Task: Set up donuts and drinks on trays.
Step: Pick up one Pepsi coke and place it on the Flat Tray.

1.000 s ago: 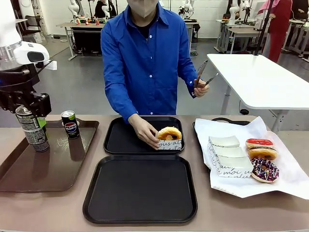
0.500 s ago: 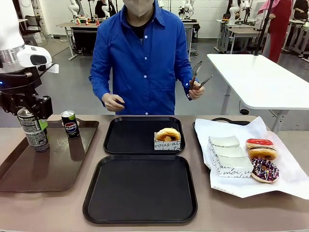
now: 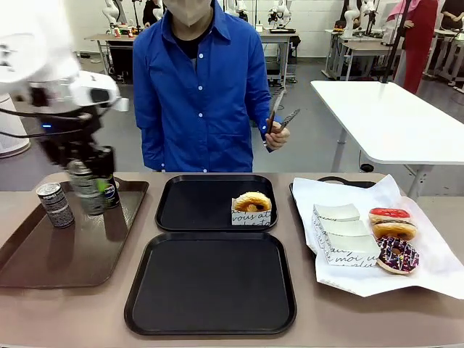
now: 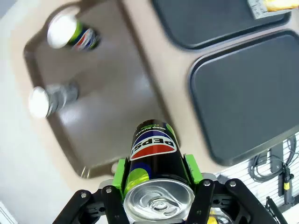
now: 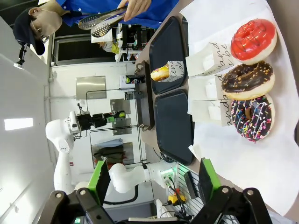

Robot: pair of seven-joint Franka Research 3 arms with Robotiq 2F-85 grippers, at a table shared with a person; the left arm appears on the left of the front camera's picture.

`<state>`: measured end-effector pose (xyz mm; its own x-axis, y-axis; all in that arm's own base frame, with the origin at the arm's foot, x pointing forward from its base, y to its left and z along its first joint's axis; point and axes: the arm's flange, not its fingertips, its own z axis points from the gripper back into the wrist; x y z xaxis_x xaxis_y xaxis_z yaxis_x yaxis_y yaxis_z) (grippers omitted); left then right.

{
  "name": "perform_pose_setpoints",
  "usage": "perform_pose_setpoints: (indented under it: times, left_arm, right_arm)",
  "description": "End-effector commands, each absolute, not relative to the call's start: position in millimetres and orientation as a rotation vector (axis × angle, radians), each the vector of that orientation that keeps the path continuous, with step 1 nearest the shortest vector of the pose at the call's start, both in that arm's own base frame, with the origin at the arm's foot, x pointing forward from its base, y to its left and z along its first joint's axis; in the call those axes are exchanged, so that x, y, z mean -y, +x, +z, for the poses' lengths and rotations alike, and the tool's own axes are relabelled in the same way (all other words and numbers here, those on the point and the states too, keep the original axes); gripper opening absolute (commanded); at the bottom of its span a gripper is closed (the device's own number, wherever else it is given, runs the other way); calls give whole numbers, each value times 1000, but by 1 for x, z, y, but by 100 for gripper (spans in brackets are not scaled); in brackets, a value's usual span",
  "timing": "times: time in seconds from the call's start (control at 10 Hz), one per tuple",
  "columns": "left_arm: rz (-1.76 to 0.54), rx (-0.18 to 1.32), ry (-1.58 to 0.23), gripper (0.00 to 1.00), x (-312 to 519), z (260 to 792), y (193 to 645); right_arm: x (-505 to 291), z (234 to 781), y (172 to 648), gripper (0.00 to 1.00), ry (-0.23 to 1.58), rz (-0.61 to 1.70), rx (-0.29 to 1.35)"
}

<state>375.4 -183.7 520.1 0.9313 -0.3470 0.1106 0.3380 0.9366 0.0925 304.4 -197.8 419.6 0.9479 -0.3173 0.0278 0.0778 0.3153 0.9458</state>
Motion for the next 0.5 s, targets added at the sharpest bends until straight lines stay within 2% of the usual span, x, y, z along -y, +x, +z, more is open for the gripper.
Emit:
perform_pose_setpoints:
  times: [0.0, 0.1, 0.4]
  left_arm:
    - [-397, 161, 80, 59, 234, 510, 419]
    - [-416, 159, 55, 59, 261, 495, 445]
    - [-452, 226, 17, 59, 300, 456, 481]
  right_arm:
    - [197, 419, 306, 100, 1235, -262, 229]
    - [197, 419, 306, 100, 1235, -262, 229]
    - [197, 419, 306, 100, 1235, -262, 229]
